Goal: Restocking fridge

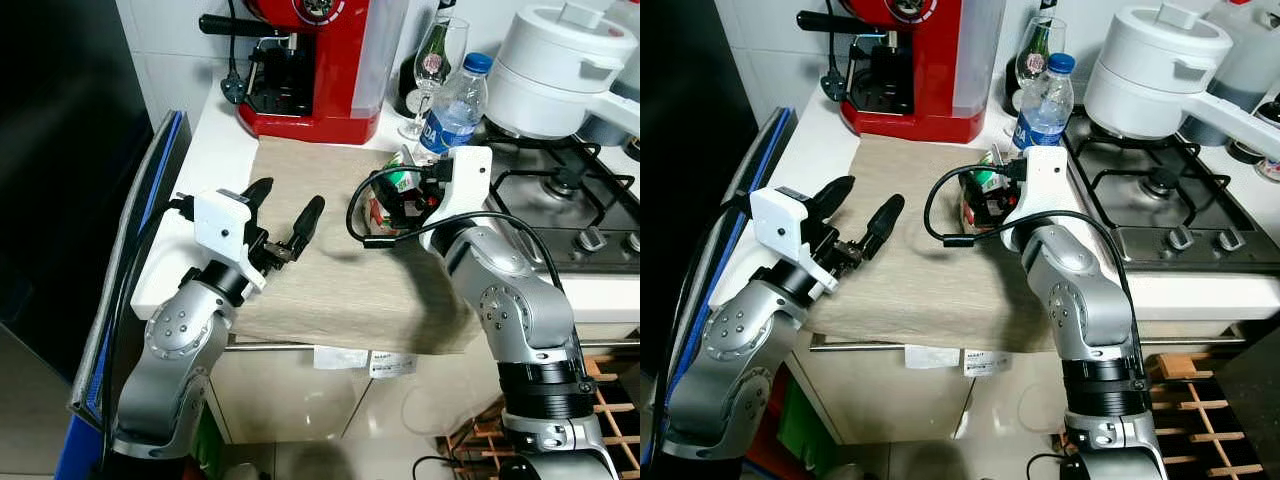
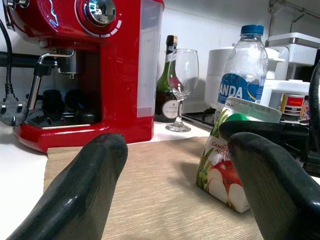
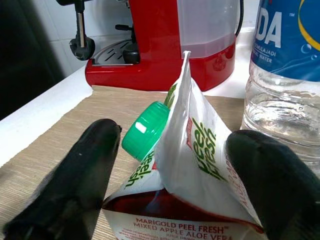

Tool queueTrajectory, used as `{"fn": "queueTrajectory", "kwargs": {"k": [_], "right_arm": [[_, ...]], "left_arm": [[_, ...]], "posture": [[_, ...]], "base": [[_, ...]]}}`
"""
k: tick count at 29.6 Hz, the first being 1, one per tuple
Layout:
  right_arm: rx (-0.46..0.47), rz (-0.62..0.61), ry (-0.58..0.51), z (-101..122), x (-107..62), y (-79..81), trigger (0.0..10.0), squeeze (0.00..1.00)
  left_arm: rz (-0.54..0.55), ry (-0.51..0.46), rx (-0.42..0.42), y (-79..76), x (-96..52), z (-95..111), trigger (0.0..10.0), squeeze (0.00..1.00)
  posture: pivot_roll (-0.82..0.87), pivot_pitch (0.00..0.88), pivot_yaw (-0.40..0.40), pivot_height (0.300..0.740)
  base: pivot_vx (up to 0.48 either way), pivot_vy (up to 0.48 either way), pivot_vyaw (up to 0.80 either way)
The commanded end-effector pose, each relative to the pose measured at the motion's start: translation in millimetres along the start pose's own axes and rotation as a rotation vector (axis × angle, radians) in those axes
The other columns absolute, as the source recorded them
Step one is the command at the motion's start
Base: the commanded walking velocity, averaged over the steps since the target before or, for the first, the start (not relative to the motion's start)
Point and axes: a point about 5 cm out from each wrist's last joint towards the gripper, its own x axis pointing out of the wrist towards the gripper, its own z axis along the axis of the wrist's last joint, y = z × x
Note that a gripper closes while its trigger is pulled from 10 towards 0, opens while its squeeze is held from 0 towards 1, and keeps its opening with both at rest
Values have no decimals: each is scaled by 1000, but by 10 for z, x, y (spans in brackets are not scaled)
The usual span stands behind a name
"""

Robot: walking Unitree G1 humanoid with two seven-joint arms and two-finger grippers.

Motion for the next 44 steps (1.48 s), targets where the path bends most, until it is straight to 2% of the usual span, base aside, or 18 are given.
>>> {"fn": "queueTrajectory", "kwargs": {"k": [1, 23, 24, 25, 26, 30, 37, 41, 44], "right_arm": [[-5, -7, -10, 28, 3, -19, 0, 0], [-28, -7, -21, 28, -5, -27, 0, 0], [-67, -9, -33, 52, -6, -25, 5725, 0], [-82, -11, -38, 62, -5, -23, 5725, 0], [-120, -16, -76, 115, -4, -19, 10000, 0], [-223, 6, -211, 345, -5, 49, 10000, 0], [-228, -21, -277, 430, -8, 33, 10000, 0], [-238, -34, -410, 581, -57, 35, 10000, 0], [-267, -35, -449, 635, -97, 25, 10000, 0]], "left_arm": [[-11, 6, 1, -20, 33, -1, 10000, 0], [-14, 12, 3, -24, 48, -12, 10000, 0], [-14, 12, 3, -25, 47, -11, 10000, 0], [-14, 12, 4, -25, 47, -11, 10000, 0], [-14, 12, 4, -25, 46, -11, 10000, 0], [-13, 11, 3, -27, 48, -14, 10000, 0], [-9, 11, 2, -28, 55, -17, 10000, 0], [31, 19, 29, -1, 59, -28, 10000, 0], [82, 21, 50, 57, 69, -37, 10000, 0]], "posture": [[-5, 0, -65, 740], [-8, 0, -63, 740], [-8, 0, -63, 740], [-8, 0, -63, 740], [-8, 0, -63, 740], [-8, 0, -63, 740], [-8, 0, -65, 740], [-9, 0, -66, 740], [-9, 0, -66, 740]], "base": [[0, 0, 0], [0, 0, 0], [0, 0, 0], [0, 0, 0], [0, 0, 0], [0, 0, 0], [0, 0, 0], [0, 0, 0], [0, 0, 0]]}}
